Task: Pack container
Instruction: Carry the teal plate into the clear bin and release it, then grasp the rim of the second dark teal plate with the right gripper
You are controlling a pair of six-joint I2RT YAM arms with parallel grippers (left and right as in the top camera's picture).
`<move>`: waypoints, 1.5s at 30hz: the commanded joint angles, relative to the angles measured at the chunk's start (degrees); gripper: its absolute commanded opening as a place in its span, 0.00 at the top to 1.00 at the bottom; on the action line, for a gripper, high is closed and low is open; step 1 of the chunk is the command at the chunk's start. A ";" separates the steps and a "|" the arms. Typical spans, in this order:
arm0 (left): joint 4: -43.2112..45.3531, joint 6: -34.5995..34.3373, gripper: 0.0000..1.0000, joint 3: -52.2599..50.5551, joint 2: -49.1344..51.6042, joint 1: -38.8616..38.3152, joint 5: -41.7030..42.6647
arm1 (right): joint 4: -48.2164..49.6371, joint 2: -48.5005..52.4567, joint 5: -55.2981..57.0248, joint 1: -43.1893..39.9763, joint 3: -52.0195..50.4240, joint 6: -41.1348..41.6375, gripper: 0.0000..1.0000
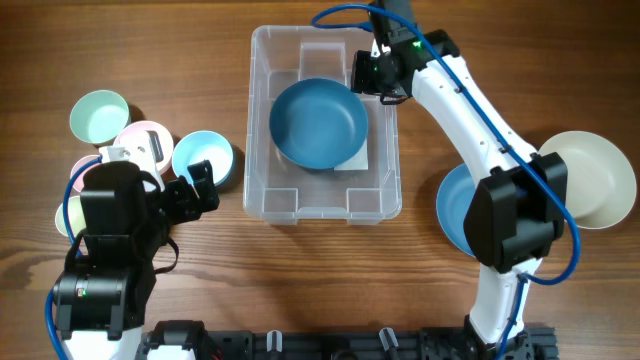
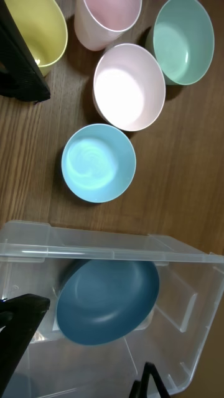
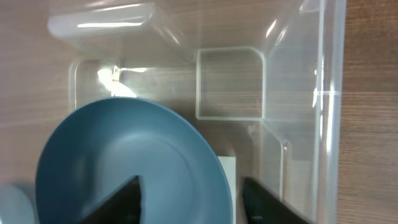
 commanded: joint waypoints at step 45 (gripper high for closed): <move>-2.60 -0.13 0.00 1.09 -0.33 -0.26 0.50 | 3.93 -38.77 -1.95 -45.66 -64.67 17.22 0.58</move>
